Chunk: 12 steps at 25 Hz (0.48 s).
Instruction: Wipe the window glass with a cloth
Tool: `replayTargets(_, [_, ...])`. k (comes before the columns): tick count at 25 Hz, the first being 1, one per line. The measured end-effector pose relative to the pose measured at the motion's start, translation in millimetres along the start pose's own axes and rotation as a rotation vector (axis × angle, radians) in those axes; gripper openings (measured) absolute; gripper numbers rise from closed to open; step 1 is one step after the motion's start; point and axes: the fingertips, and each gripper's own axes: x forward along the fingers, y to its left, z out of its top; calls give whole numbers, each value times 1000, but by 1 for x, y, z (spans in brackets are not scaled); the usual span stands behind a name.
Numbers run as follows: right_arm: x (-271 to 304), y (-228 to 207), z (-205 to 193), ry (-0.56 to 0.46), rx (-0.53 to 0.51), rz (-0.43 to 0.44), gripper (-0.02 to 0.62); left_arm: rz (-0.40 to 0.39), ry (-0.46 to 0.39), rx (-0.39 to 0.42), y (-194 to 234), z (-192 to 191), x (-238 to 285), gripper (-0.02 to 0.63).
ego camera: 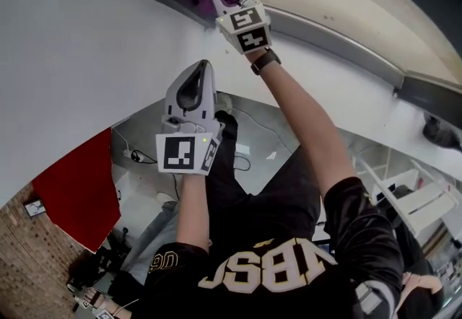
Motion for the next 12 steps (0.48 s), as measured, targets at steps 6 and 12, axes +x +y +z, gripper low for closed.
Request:
replayTargets(6, [-62, -73, -25, 45, 98, -123, 37, -12, 15, -9, -15, 5, 14, 18])
replayTargets(12, [-216, -193, -63, 40, 208, -322, 37, -115, 30, -7, -125, -6, 40, 18])
